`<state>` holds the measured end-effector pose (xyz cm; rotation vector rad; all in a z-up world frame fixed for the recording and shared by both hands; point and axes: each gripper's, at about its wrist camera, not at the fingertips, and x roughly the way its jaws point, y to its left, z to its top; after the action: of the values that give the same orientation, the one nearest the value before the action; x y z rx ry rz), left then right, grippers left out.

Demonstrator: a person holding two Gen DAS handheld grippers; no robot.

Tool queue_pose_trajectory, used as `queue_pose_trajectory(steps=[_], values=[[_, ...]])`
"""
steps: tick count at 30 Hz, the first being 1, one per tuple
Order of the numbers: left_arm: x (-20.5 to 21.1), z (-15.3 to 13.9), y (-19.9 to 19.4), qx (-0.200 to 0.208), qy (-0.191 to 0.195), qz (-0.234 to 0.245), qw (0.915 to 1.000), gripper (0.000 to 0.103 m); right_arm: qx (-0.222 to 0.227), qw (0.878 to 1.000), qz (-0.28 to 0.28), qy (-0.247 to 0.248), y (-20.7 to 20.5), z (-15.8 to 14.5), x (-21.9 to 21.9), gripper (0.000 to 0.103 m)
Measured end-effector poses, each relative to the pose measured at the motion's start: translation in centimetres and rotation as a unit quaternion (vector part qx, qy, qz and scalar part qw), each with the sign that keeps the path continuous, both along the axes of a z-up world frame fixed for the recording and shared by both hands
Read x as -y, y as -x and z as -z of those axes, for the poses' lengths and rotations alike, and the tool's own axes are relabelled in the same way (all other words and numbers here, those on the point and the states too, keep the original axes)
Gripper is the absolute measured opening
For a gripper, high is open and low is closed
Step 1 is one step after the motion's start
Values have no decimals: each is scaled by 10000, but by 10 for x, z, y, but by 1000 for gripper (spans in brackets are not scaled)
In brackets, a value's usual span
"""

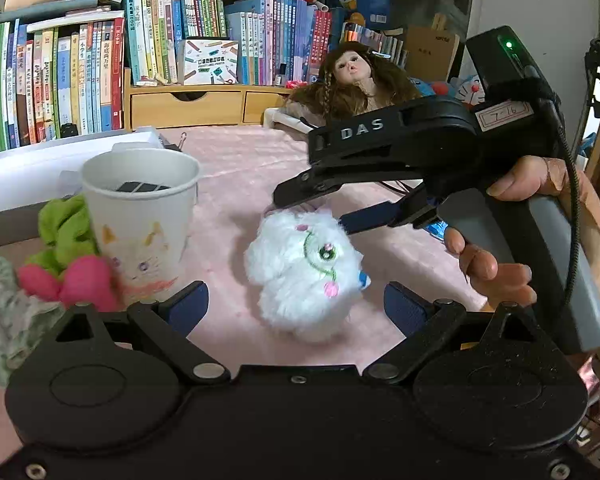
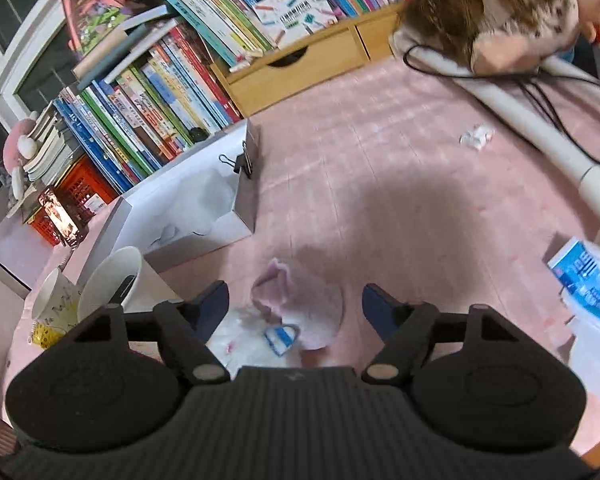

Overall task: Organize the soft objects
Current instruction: 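Move the left gripper to the white plush cat while the right gripper moves to the pink fuzzy cloth, then grasp the white plush cat with the left gripper while the right gripper grasps the pink fuzzy cloth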

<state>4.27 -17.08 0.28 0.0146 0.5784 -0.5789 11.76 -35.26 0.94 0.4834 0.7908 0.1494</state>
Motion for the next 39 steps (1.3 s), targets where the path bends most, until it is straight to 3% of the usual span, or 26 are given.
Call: queue_pose_trajectory(steps=[13,18,22,26,33,39], values=[[18,16,-29,-207,252,-80,9994,91,-242,9996,-102,50,-20,10,-5,69],[19,16,-33,-369,381,68,9986,80,-310,9994,-157,-27,-23,12,-4,68],[18,15,-31,-300,360,115,9988,69,-303,9994,-163,-10,-25,12,-5,68],[17,13,-30,-291,355,117,9989,64,-304,9994,-163,-8,-25,12,-5,68],[18,15,-27,-270,247,150,9992,62,-308,9994,-168,-3,-25,12,-6,68],[25,20,-27,-291,101,185,9994,61,-324,9992,-240,16,-26,13,-7,62]])
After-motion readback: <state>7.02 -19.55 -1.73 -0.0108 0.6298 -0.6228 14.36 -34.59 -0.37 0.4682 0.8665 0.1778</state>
